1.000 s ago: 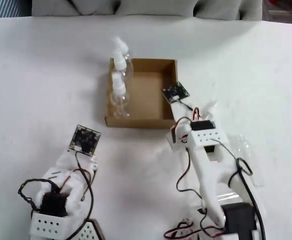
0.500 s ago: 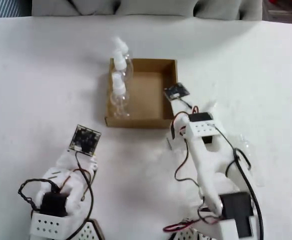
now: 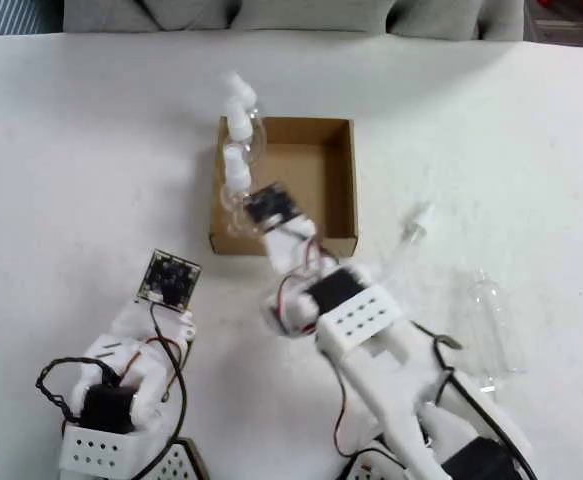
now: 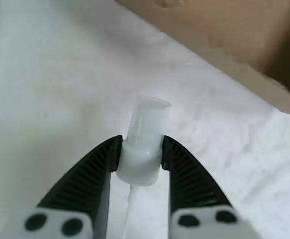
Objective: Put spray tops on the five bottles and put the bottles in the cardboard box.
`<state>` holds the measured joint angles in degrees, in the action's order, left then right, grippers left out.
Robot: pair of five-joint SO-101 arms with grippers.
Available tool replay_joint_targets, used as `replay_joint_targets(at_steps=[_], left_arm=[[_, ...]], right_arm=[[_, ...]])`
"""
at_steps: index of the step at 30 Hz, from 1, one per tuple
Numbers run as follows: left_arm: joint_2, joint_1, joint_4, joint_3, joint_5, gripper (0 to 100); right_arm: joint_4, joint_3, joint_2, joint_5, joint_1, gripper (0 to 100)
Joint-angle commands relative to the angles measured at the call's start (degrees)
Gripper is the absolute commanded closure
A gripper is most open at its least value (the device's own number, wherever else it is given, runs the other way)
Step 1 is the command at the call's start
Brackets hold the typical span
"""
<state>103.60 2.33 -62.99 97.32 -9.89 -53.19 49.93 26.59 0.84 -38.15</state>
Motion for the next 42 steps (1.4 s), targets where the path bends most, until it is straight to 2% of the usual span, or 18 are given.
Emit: replay_joint_targets(at_steps=[1, 3, 8, 10, 13, 17, 20, 24, 28, 35, 39, 42], left_arm=[[1.2, 0.2, 0.1, -0.3, -0.5, 97], [1.2, 0.2, 0.1, -0.3, -0.5, 97], [1.2, 0.7, 1.1, -0.3, -0.1, 97], [1.2, 0.7, 2.0, -0.3, 0.0, 97], [1.2, 0.7, 2.1, -0.3, 0.1, 97], [1.2, 3.8, 2.2, -0.4, 2.5, 97], [1.2, 6.3, 3.8, -0.4, 10.2, 97], [0.8, 8.8, 4.7, -1.4, 11.0, 97], [0.7, 12.1, 4.2, -3.7, 11.2, 97], [0.1, 22.0, 1.9, -12.4, 18.5, 97], [-9.1, 25.7, 3.4, -18.8, 21.5, 97], [-21.2, 26.2, 8.4, -24.1, 24.5, 97]], right_arm=[[7.2, 1.7, -1.6, 3.3, -1.3, 97.3], [7.3, 1.6, -2.4, 3.3, -0.9, 94.3], [6.6, 1.9, -2.9, 3.3, -1.1, 73.9], [5.4, 1.9, -2.6, 1.5, -1.0, 71.4], [1.7, 1.6, -1.5, -5.4, -0.9, 71.6], [-4.4, 1.9, 3.9, -6.4, 1.6, 75.9], [-7.7, 2.0, 10.0, -6.5, 9.9, 85.9], [-9.4, 2.1, 16.0, -6.5, 24.0, 99.0], [-8.9, 4.4, 19.4, -6.3, 34.8, 95.9], [-7.9, 4.7, 19.9, -6.1, 44.7, 98.1], [-7.3, 5.1, 19.9, -6.1, 49.2, 98.1], [-5.3, 6.8, 19.9, -6.0, 49.6, 98.1]])
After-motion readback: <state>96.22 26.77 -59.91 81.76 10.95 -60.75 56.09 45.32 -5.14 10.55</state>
